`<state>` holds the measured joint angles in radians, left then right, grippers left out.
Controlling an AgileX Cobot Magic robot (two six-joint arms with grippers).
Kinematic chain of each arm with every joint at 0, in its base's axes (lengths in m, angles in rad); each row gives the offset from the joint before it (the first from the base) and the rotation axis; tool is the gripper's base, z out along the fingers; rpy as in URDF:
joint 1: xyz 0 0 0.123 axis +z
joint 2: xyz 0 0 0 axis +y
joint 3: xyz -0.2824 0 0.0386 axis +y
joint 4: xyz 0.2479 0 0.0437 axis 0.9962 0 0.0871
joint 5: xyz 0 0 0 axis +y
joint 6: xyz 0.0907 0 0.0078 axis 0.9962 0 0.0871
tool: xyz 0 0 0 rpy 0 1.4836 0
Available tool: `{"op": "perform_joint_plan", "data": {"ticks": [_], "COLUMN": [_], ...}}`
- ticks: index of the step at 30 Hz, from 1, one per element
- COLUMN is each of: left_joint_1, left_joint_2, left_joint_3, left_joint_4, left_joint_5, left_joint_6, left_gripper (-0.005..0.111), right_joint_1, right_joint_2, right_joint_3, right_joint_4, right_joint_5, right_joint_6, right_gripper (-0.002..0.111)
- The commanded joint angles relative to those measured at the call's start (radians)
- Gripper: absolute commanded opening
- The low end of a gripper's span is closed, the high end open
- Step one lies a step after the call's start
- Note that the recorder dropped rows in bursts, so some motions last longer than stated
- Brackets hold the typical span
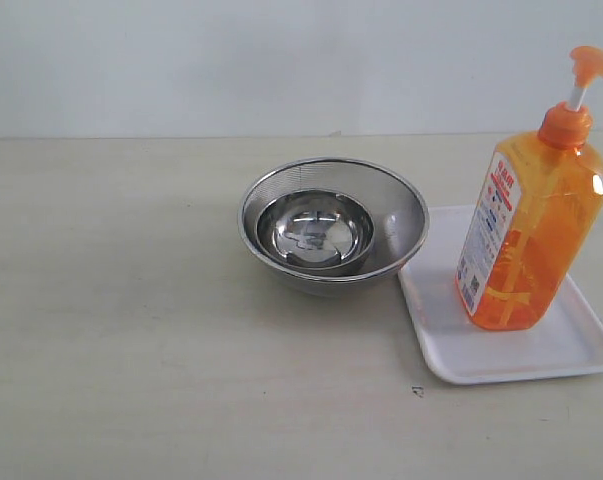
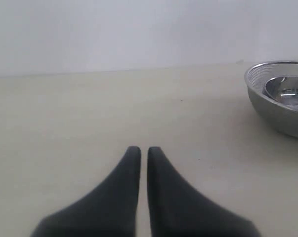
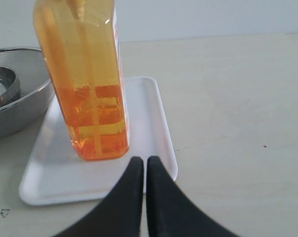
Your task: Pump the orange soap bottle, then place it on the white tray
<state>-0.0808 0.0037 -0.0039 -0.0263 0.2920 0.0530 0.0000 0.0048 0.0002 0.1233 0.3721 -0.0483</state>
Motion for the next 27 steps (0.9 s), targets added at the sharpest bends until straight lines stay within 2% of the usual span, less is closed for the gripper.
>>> {"op": "perform_joint_plan", "data": {"ticks": [1, 27], "left_joint_1": [0.000, 0.000], "left_joint_2": [-0.004, -0.004], "left_joint_3": [0.004, 0.004], "left_joint_4": [-0.013, -0.007], "left_joint_5": [-0.001, -0.001], "left_joint_6": [-0.024, -0.033], "left_gripper": [0.005, 0.005], "right_joint_1": [0.000, 0.000], "right_joint_2": [-0.005, -0.005], "right_joint_3": [0.000, 0.000], "right_joint_4": [-0.002, -0.002], "right_joint_5": [-0.015, -0.001], "right_joint_6": [-0.005, -0.006], "right_gripper": [0.000, 0.000]}}
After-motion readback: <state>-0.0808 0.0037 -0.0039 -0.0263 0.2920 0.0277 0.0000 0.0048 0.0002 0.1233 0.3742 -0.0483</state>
